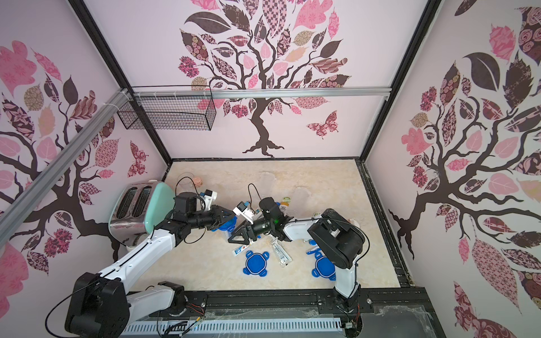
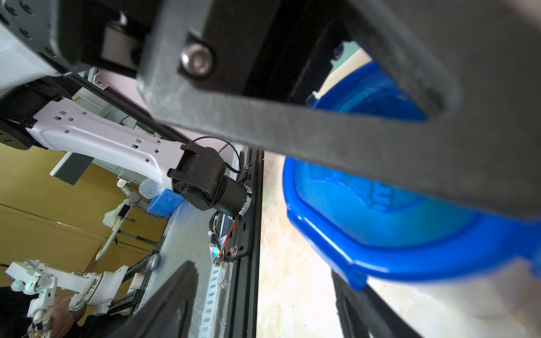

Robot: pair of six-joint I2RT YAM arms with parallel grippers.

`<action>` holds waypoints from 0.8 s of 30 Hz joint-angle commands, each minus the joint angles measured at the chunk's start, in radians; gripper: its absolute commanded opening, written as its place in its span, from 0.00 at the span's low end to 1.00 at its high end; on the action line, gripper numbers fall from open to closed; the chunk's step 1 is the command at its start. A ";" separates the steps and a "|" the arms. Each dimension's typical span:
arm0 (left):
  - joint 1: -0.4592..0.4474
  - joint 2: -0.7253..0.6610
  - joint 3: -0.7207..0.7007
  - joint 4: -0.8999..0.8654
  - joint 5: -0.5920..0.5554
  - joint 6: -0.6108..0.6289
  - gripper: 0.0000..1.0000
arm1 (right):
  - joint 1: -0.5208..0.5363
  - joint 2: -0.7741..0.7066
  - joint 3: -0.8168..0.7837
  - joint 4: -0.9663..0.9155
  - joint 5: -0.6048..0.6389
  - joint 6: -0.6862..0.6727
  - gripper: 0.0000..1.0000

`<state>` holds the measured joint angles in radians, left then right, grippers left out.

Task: Take out toiletry kits
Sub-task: Unfasten the latch on the container.

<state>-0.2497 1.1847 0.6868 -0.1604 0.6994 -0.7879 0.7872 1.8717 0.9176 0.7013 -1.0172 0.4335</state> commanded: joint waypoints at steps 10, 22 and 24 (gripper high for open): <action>-0.003 0.006 -0.073 -0.034 -0.064 0.004 0.20 | -0.011 0.041 0.065 0.043 -0.008 0.029 0.75; -0.003 0.011 -0.121 -0.002 -0.083 -0.011 0.17 | -0.008 0.057 0.041 0.248 -0.058 0.139 0.74; -0.003 0.014 -0.138 0.017 -0.083 -0.020 0.16 | -0.006 0.058 0.031 0.298 -0.063 0.155 0.74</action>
<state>-0.2497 1.1610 0.6128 -0.0471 0.6827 -0.8028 0.7822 1.9324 0.9398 0.8577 -1.0554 0.5617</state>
